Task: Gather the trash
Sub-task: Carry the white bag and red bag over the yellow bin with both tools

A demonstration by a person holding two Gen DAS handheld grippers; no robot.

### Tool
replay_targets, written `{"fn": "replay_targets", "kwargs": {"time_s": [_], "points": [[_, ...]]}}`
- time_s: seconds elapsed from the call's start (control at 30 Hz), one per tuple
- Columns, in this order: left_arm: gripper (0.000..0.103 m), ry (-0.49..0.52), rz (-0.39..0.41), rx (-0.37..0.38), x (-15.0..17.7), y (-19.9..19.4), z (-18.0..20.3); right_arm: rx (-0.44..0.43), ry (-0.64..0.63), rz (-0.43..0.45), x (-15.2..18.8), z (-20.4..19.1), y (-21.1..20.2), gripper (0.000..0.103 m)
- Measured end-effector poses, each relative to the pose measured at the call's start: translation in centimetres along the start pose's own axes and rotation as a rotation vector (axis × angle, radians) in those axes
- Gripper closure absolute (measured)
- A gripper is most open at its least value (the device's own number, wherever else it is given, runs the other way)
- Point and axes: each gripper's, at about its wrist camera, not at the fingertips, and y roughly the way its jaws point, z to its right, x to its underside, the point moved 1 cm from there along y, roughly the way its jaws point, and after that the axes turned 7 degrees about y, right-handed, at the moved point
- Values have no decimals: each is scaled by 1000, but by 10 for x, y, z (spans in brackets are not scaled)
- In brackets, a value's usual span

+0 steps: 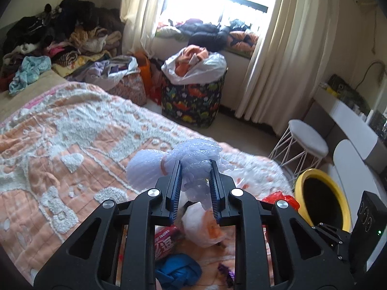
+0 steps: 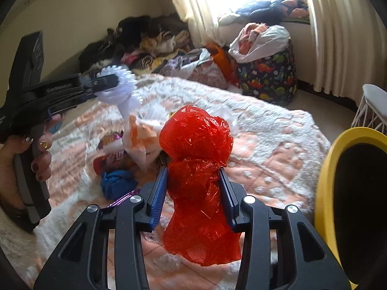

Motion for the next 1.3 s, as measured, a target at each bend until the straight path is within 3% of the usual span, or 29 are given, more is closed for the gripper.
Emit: {"fn": "replay_targets", "kwargs": {"time_s": [0.57, 1.3], "points": [[87, 112, 72, 96, -9, -24, 81, 73, 125, 174, -20, 55, -65, 64], [87, 239, 17, 223, 10, -7, 167, 251, 289, 298, -23, 139, -112, 64]]}}
